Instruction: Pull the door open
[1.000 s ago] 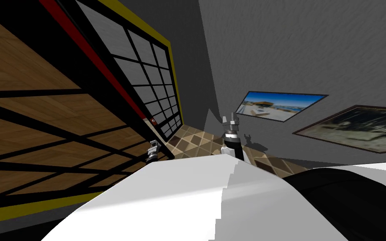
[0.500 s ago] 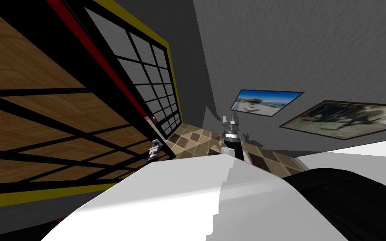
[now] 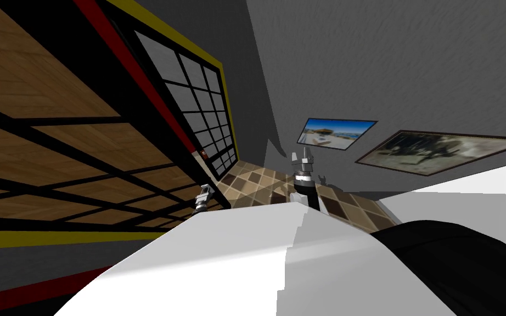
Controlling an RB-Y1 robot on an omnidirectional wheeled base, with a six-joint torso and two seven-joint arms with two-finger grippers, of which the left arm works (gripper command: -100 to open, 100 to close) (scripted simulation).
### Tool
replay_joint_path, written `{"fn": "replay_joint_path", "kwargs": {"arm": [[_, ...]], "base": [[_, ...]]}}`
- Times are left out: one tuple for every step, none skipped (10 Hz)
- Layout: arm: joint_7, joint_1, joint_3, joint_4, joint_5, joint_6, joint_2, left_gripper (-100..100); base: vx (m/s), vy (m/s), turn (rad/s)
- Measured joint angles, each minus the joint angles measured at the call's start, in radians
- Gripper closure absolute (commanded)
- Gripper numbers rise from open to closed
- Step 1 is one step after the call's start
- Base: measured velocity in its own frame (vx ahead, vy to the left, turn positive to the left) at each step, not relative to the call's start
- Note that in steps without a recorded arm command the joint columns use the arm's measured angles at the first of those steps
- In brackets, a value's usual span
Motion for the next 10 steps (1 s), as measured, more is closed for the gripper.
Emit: {"fn": "replay_joint_path", "kwargs": {"arm": [[0.016,0.002,-0.013,0.014,-0.008,-0.021,0.006,100],[0.026,0.019,-0.022,0.002,-0.015,-0.033,0.016,100],[0.039,0.039,-0.034,-0.013,-0.023,-0.047,0.028,100],[0.058,0.044,-0.051,0.001,-0.034,-0.074,0.040,100],[0.078,0.061,-0.067,0.000,-0.045,-0.100,0.054,100],[0.089,0.096,-0.080,-0.038,-0.054,-0.107,0.069,100],[0.109,0.100,-0.099,-0.014,-0.068,-0.139,0.079,100],[0.128,0.118,-0.115,-0.014,-0.078,-0.167,0.092,100],[0.140,0.151,-0.127,-0.044,-0.086,-0.176,0.108,100],[0.157,0.158,-0.141,-0.032,-0.096,-0.197,0.118,100]], "base": [[-0.030,-0.010,0.024],[-0.029,-0.007,0.047],[-0.034,-0.004,0.052],[-0.040,-0.006,0.045],[-0.053,-0.001,0.053],[-0.044,0.009,0.060],[-0.059,-0.005,0.058],[-0.068,-0.009,0.074],[-0.057,0.003,0.042],[-0.048,0.005,0.039]]}}
